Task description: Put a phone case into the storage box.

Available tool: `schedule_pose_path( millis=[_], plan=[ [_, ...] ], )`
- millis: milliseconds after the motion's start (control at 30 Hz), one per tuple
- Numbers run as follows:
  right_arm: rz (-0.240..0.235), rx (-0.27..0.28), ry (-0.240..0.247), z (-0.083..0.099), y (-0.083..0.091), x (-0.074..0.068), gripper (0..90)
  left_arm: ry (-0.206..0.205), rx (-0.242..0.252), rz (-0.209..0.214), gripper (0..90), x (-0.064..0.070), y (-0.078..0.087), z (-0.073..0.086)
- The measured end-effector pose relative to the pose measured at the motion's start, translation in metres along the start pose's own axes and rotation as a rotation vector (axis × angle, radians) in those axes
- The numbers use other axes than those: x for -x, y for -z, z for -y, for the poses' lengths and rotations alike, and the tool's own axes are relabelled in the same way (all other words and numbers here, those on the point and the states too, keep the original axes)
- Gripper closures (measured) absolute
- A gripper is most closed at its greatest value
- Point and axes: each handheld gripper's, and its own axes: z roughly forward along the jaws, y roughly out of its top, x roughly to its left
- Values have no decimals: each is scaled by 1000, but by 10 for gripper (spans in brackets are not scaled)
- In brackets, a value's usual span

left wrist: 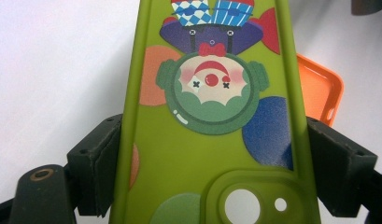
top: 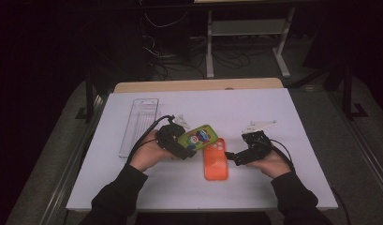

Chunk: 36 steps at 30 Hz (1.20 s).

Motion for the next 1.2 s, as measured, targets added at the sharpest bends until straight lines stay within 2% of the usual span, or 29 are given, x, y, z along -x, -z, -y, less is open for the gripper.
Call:
schedule_pose_path(
  millis=[33, 67, 167, 300, 367, 400, 467, 533, 600, 700, 833, 1100, 1200],
  plan=[
    [8, 6, -1, 1, -1, 0, 0, -17, -20, 0, 160, -1, 1, 0],
    [18, 6, -3, 2, -3, -1, 0, -5, -10, -3, 159, 1, 0, 0],
    [11, 7, 5, 5, -7, -1, 0, -18, -17, -1, 159, 1, 1, 1],
    [18, -12, 8, 7, -13, -3, 0, 0, -12, 2, 159, -1, 1, 2],
    [30, -2, 15, 7, -14, -4, 0, 4, -11, 5, 159, -1, 1, 3],
    [34, 0, 14, 7, -14, -4, 0, 26, 3, 5, 159, 1, 1, 3],
    [46, 8, 25, 7, -13, -5, 0, 29, 8, 7, 159, 2, 0, 2],
    [79, 14, 56, 7, -12, -7, 0, 11, -7, 9, 159, 1, 1, 2],
    [107, 24, 85, 7, -11, -9, 0, 21, -3, 11, 159, 1, 0, 2],
    [124, 31, 96, 7, -11, -10, 0, 19, -5, 10, 159, 1, 0, 3],
    [158, 36, 163, 6, -10, -12, 0, 5, -20, 15, 159, 0, 1, 3],
    [207, 39, 260, 7, -11, -22, 0, 8, -20, 20, 159, 0, 0, 3],
    [231, 37, 316, 7, -12, -25, 0, 11, -16, 23, 159, 0, 0, 4]
  ],
)
